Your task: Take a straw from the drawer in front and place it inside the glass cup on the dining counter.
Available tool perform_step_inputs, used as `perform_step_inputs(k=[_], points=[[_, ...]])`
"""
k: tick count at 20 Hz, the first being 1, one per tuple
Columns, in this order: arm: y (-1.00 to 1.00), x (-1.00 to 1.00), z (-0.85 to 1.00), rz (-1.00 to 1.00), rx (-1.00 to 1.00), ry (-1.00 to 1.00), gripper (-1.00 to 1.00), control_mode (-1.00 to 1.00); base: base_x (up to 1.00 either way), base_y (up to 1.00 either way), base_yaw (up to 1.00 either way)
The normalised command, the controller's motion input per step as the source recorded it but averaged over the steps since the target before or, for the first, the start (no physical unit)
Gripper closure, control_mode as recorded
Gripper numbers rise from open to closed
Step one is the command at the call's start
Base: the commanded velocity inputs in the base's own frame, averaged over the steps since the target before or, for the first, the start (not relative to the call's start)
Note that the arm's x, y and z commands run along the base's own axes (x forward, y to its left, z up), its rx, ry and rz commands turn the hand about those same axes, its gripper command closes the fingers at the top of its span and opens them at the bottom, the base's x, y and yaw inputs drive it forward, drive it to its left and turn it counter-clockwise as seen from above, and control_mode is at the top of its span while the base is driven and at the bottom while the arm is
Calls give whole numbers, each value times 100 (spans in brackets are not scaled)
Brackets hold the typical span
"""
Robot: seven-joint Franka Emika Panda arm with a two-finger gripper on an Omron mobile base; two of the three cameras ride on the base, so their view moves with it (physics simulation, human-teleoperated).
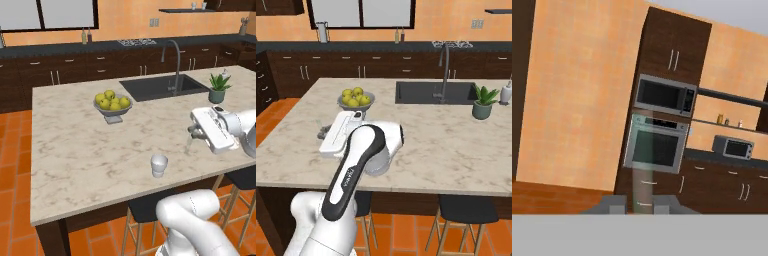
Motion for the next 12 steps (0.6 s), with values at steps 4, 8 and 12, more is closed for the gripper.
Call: perform_step_inputs(k=[4,8,12], points=[[-3,33,-27,11,13,12,100,-100,0,0,0],[-2,38,-40,13,11,6,100,-100,0,0,0],[-16,10,-32,7,6,0,100,-100,0,0,0]])
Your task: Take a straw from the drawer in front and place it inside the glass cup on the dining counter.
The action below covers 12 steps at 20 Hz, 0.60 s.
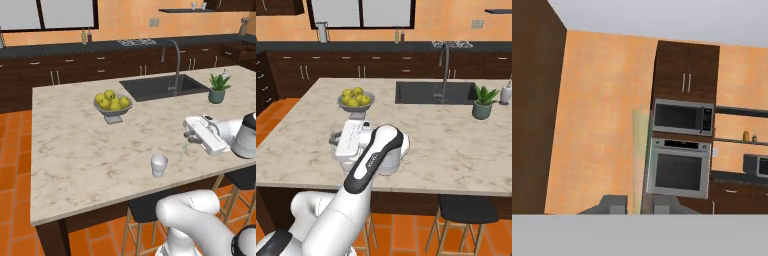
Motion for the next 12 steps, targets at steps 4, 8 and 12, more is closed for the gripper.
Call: perform_step_inputs(k=[4,8,12], points=[[-15,6,-20,0,0,0,100,-100,0,0,0],[-7,18,-21,0,0,2,100,-100,0,0,0],[0,21,-23,0,0,7,100,-100,0,0,0]])
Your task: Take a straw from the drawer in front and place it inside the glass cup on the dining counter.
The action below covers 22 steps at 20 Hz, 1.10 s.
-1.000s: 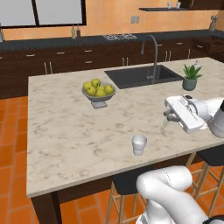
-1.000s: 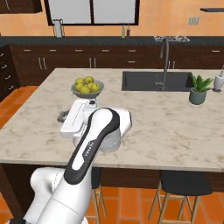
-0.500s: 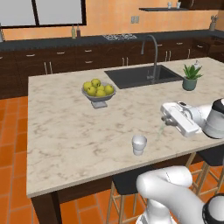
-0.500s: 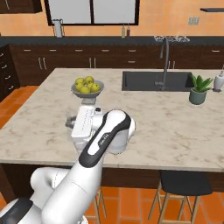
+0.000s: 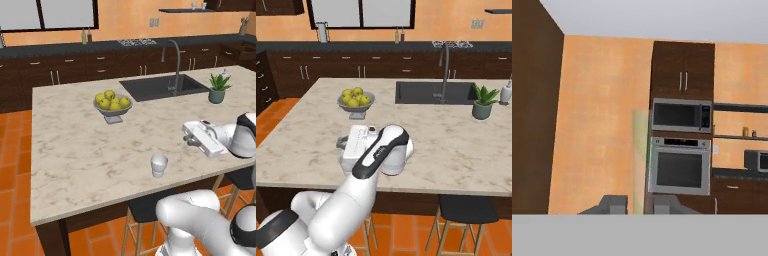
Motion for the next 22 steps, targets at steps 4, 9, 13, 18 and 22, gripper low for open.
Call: perform_step_inputs(k=[4,9,13,18,22], points=[[0,28,-19,0,0,7,100,-100,0,0,0],[0,31,-15,0,0,5,100,-100,0,0,0],[0,34,-17,0,0,0,100,-100,0,0,0],[5,34,-29,0,-2,0,100,-100,0,0,0],[12,34,-28,0,-2,0,100,-100,0,0,0]])
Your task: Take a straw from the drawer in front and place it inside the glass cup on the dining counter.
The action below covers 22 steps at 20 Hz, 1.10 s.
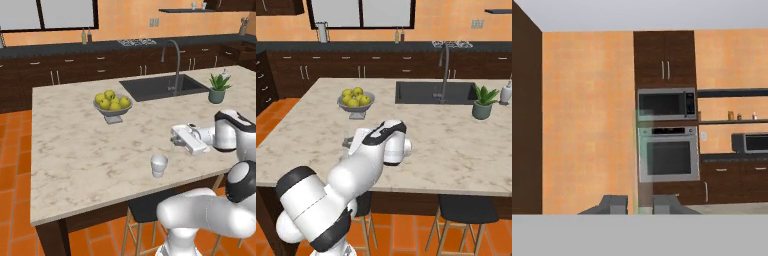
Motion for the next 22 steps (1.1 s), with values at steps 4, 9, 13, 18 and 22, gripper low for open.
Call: perform_step_inputs(k=[4,9,13,18,22], points=[[12,29,-24,0,-1,0,100,-100,0,0,0],[4,20,-11,0,0,0,100,-100,0,0,0],[0,8,-1,0,0,0,100,-100,0,0,0],[8,10,-16,0,-1,0,100,-100,0,0,0],[12,17,-16,0,0,0,100,-100,0,0,0]])
